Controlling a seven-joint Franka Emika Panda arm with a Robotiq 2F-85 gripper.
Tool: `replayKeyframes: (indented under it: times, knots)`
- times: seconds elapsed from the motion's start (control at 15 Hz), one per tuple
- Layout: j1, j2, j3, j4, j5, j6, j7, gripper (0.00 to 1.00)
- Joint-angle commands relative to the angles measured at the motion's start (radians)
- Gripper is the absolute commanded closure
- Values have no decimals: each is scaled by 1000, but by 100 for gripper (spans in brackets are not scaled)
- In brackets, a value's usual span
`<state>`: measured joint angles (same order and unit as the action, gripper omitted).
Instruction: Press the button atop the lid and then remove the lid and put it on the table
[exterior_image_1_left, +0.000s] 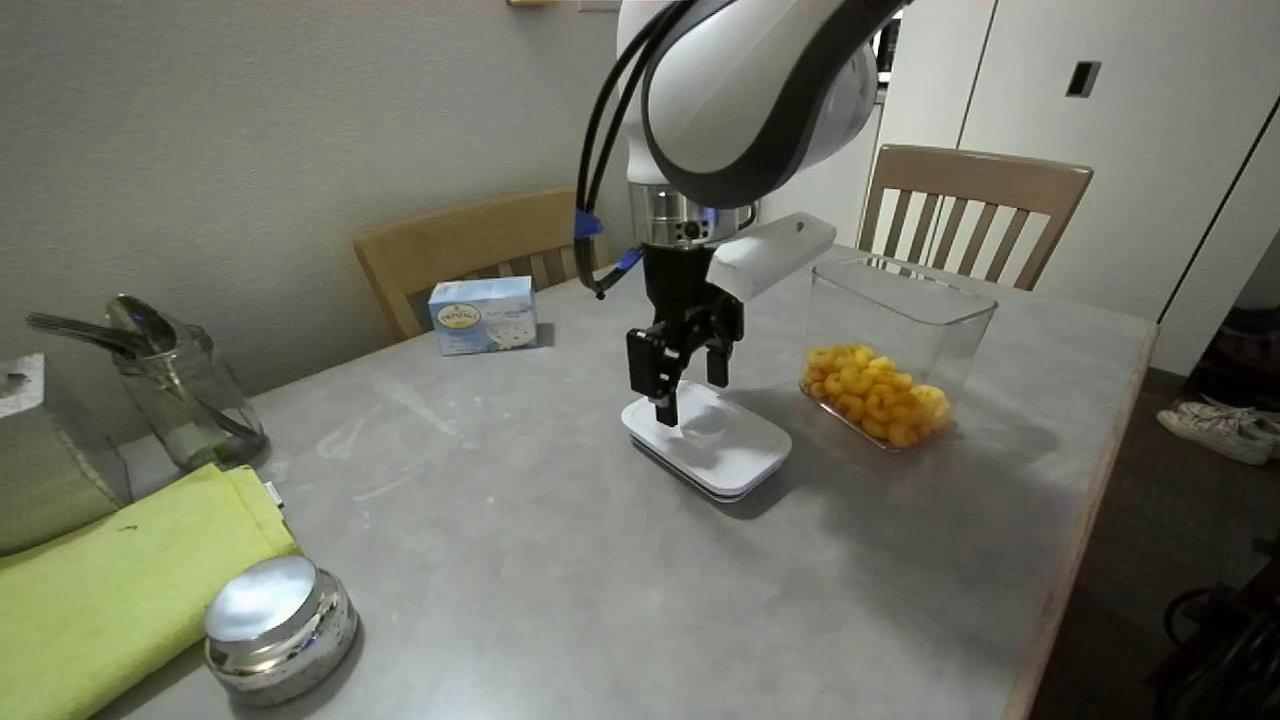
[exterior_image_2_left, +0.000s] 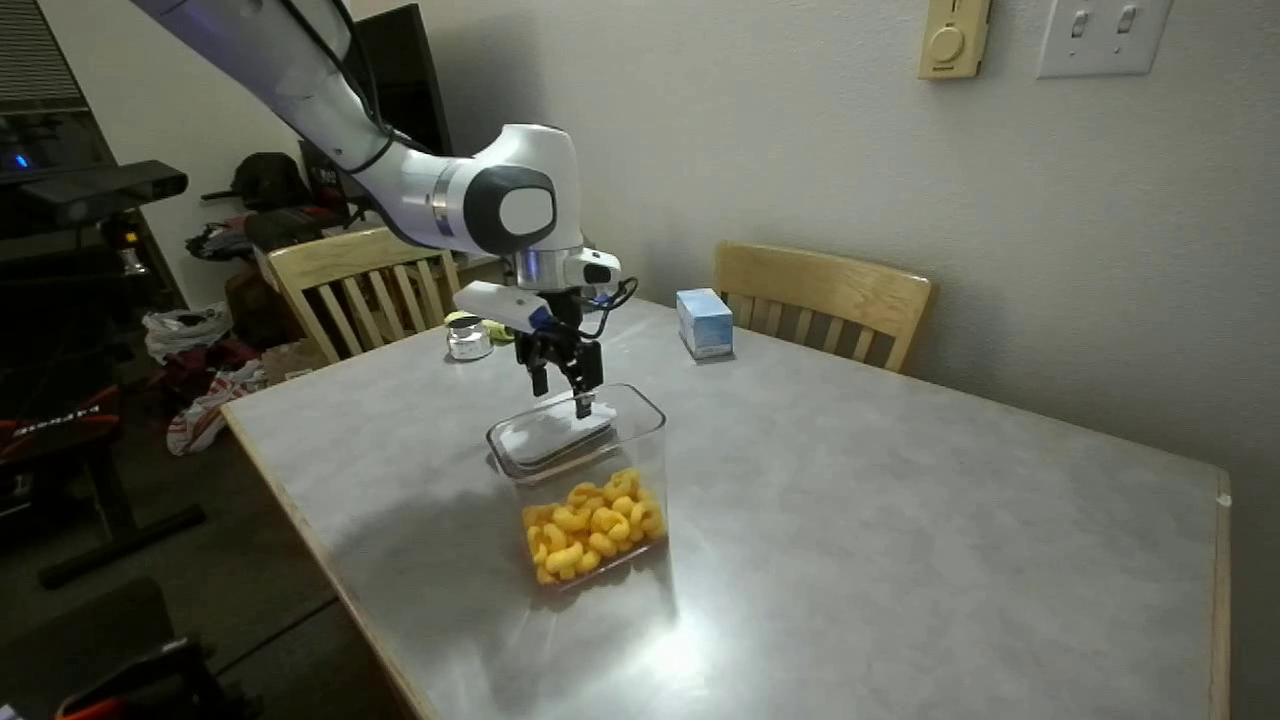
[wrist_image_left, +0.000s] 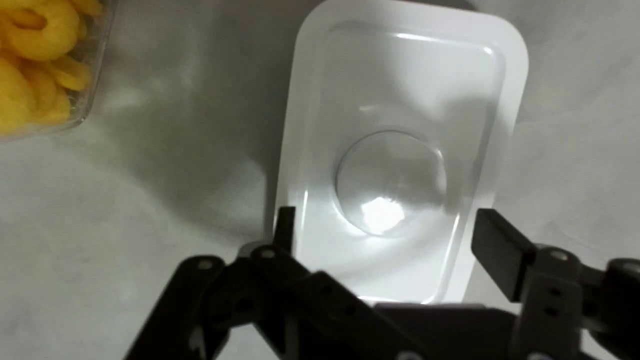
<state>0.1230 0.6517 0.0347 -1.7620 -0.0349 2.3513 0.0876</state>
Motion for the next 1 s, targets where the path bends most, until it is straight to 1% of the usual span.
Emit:
replayKeyframes:
  times: [0.0, 0.93]
  knots:
    - [-3, -40, -5, -23, -14, -3, -14, 0]
    - [3, -179, -14, -43, -67, -23, -2, 0]
